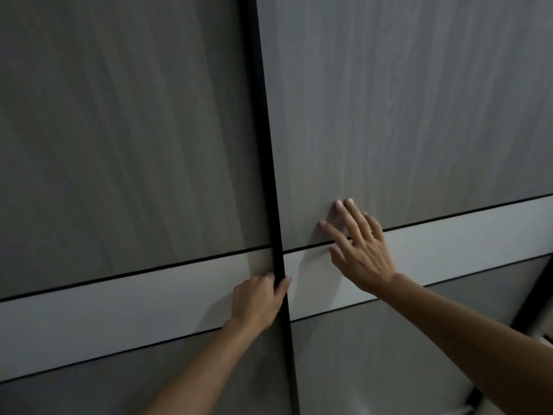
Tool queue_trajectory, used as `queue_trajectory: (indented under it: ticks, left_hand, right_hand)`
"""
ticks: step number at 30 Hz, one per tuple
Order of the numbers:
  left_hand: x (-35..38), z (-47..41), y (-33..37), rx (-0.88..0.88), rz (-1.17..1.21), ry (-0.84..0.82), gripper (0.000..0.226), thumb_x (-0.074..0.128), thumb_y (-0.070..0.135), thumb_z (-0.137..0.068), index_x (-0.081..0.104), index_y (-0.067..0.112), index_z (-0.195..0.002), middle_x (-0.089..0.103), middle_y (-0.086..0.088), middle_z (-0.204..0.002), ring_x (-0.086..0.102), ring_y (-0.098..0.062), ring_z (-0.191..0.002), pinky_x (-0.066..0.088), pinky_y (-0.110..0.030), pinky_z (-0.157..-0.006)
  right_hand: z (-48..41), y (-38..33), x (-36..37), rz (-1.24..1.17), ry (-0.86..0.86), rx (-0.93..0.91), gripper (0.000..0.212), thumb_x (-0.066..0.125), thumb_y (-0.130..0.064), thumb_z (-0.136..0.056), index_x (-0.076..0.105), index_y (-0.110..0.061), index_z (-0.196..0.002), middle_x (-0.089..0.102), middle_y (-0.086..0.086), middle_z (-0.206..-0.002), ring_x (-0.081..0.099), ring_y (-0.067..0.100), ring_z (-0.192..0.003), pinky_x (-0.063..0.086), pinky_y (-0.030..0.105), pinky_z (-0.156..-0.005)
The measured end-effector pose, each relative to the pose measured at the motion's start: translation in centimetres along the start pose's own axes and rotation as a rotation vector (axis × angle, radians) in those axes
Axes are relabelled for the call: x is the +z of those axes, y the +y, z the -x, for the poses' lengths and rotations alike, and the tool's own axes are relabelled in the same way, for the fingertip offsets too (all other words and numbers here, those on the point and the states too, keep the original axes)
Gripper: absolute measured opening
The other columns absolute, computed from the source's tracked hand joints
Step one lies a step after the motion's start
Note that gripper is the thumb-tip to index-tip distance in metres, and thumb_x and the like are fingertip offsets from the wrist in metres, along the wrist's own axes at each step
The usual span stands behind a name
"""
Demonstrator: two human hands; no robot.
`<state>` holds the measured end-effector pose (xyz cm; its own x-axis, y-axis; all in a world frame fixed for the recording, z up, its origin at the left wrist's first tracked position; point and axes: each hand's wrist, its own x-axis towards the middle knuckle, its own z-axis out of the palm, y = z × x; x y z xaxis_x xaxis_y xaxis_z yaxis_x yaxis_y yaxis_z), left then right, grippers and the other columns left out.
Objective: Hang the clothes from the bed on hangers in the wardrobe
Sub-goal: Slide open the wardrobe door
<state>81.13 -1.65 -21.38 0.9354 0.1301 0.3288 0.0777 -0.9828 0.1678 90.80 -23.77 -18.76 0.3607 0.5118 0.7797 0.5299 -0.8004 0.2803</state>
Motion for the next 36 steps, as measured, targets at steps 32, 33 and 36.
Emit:
queue_trajectory:
  ticks: [32, 33, 36]
  left_hand:
    - [-0.9, 4.4, -6.8, -0.374, -0.304, 0.102, 0.061, 0.023, 0.066, -0.092, 0.062, 0.018, -0.088, 0.072, -0.008, -0.088, 0.066, -0.032, -0.087, 0.046, -0.034, -0.068]
    - [-1.4, 4.7, -7.7, -0.372, -0.313, 0.107, 0.059, 0.026, 0.064, -0.093, 0.061, 0.018, -0.086, 0.071, -0.008, -0.087, 0.066, -0.032, -0.085, 0.045, -0.034, -0.067]
    - [-3.0, 5.7, -10.4, -0.342, -0.334, 0.093, 0.051, 0.034, 0.058, -0.095, 0.062, 0.017, -0.084, 0.070, -0.006, -0.087, 0.066, -0.029, -0.084, 0.044, -0.032, -0.065]
  right_hand:
    - [-3.6, -9.3, 4.8, -0.266, 0.294, -0.238, 0.063, 0.063, -0.029, -0.079, 0.050, -0.025, -0.141, 0.033, 0.015, -0.153, 0.023, 0.035, -0.146, 0.009, 0.050, -0.119]
    - [-3.9, -10.3, 4.8, -0.268, 0.292, -0.239, 0.063, 0.063, -0.029, -0.079, 0.050, -0.025, -0.141, 0.033, 0.015, -0.153, 0.023, 0.035, -0.145, 0.011, 0.051, -0.118]
    - [-4.8, -13.6, 4.5, -0.271, 0.302, -0.227, 0.062, 0.063, -0.028, -0.079, 0.051, -0.025, -0.140, 0.035, 0.015, -0.152, 0.025, 0.035, -0.145, 0.015, 0.051, -0.117]
